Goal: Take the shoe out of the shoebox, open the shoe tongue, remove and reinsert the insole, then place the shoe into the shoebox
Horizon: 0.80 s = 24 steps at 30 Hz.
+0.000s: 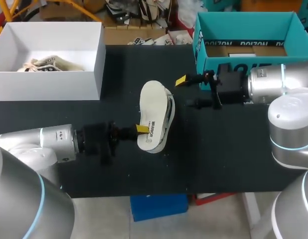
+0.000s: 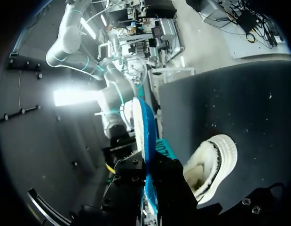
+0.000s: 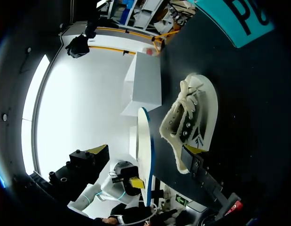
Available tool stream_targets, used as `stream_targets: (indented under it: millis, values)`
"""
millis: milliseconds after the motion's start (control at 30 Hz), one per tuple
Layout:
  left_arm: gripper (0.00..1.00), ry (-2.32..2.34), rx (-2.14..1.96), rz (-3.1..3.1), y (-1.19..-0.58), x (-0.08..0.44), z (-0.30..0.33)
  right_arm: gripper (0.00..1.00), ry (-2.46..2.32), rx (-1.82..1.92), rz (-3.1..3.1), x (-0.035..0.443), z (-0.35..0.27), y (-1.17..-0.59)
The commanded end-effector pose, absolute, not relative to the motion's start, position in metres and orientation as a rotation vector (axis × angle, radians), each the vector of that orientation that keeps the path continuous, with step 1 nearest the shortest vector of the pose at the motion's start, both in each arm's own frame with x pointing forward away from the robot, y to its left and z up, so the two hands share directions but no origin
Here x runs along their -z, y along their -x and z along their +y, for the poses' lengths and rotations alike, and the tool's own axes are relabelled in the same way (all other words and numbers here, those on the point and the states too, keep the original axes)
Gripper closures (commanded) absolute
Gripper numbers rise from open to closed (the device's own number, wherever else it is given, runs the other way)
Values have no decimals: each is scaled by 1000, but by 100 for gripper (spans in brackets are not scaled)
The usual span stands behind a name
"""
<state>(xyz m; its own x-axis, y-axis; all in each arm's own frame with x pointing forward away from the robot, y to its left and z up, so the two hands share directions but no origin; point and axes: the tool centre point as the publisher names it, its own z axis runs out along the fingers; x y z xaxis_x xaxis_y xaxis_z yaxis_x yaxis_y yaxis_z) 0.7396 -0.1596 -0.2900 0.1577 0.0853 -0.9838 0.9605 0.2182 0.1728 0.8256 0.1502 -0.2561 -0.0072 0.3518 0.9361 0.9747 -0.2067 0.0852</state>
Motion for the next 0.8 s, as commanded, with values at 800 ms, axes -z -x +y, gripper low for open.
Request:
stream_targets:
  millis: [800]
  values:
    - [100,-1182,903,1227,-745,290,-161,0,1410,1203,-1483,255,173,-814]
